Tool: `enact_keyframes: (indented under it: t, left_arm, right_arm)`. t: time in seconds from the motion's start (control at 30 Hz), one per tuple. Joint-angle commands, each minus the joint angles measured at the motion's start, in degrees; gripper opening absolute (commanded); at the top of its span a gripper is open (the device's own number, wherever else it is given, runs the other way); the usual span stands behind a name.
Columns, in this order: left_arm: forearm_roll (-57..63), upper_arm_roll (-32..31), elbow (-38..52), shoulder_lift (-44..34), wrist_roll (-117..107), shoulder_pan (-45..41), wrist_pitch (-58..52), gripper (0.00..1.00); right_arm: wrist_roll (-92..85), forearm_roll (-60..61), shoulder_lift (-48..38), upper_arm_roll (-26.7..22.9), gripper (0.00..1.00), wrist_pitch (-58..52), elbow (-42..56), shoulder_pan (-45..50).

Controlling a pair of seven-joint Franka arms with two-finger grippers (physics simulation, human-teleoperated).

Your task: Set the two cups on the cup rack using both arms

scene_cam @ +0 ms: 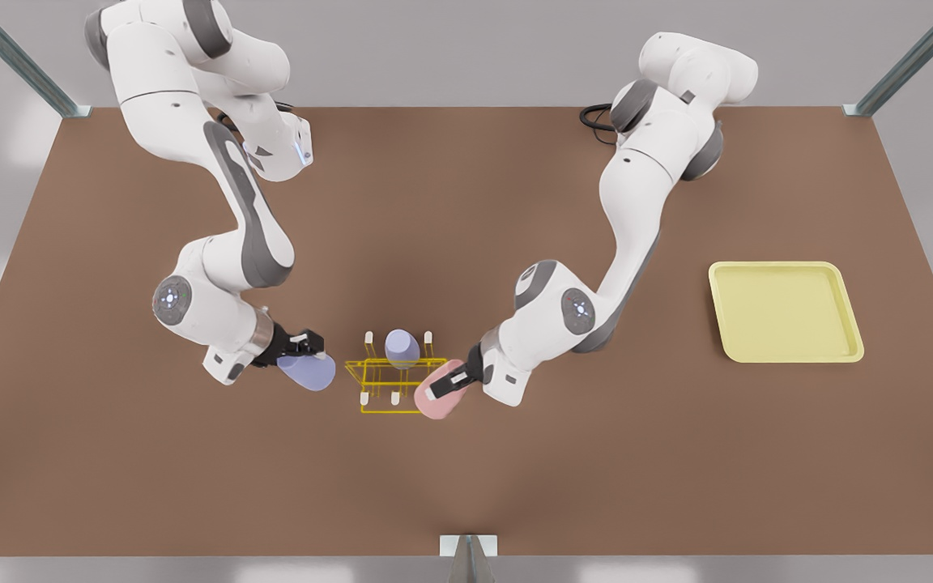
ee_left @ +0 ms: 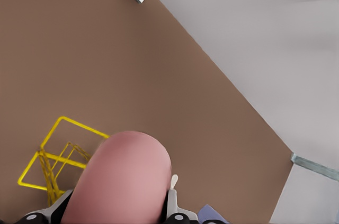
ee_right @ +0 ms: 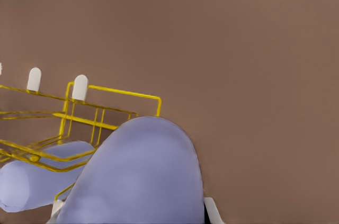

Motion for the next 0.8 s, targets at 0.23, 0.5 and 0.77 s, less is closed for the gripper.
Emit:
enact_keyframes:
  t: [0.23,0.5,0.77]
  left_arm:
    - [-0.4,0.0,0.1,3.1,-11.9,-1.1,0.6,0.74]
    - [-0.3,0.2,0.1,4.3,-11.9,-1.9,2.2,1.0]
    - [2.1,1.0,-0.5,4.2,-12.0,-2.0,1.5,1.0]
  right_arm:
    - [-0.7,1.7,10.0,0.9,0.83,-5.5,15.7,0.8]
    - [-0.4,2.6,12.3,2.3,0.83,-5.5,16.2,2.4]
    - [-1.1,2.4,13.7,2.3,1.0,-5.5,16.0,3.4]
